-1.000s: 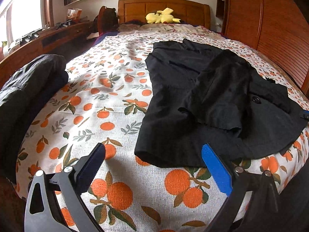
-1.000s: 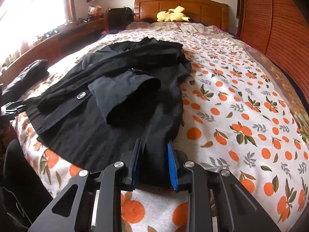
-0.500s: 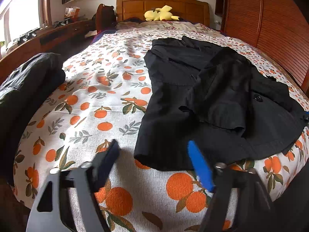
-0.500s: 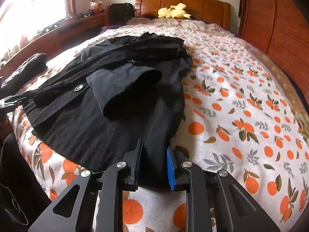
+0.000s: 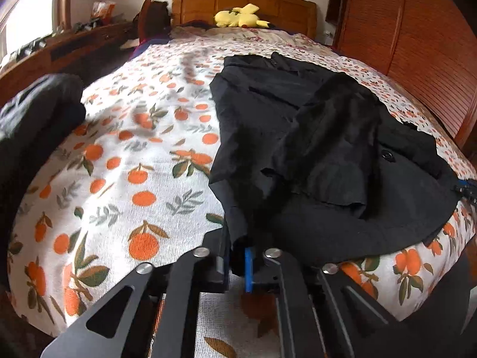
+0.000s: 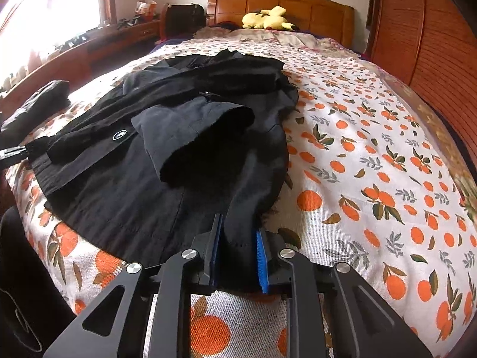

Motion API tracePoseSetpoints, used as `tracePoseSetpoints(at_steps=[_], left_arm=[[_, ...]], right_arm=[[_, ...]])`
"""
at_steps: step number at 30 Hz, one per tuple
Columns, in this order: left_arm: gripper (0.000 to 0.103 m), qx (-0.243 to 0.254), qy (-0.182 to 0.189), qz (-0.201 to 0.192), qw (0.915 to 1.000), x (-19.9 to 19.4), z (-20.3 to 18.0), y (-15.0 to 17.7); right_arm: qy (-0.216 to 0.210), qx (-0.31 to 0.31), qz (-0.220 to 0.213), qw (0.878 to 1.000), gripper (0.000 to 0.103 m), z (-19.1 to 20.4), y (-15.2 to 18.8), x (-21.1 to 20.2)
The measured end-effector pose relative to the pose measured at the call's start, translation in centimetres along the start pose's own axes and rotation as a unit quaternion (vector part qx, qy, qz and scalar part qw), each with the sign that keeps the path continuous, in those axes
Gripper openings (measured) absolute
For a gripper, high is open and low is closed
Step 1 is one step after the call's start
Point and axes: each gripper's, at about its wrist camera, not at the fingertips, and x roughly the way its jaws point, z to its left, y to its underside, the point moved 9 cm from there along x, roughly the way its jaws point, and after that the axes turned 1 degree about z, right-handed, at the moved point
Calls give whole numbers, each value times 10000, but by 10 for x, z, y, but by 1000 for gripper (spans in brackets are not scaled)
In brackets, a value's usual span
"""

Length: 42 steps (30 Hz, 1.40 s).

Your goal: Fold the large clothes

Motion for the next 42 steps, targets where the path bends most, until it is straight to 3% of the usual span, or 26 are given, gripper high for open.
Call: tracePoseSetpoints(at_steps=[11,22,26,33,38,42], left_arm=[[5,38,63,-684,9976,-58,-16,-44],[4,140,187,-1512,9882,-160,-41,-92],[4,142,224,-1757,9841,-204,-51,-87],[4,123,455,-2177,9749,-286,-77,-57],[4,207,543,-2324,9709,-326,-88,-40],[4,278,536,-2275,9719,-334,-95,-28]], right_arm=[[9,-180,-550,9983,7,7,-25,-33],[56,-375,-1385,9896,6,14,-79,-128],[20,-586,-1600,9854,6,23,-83,-173],[83,-725,-1897,9791,6,32,-59,-245],[148,-656,-1974,9780,6,26,-37,-277],[148,-650,-1867,9802,6,27,-26,-275]])
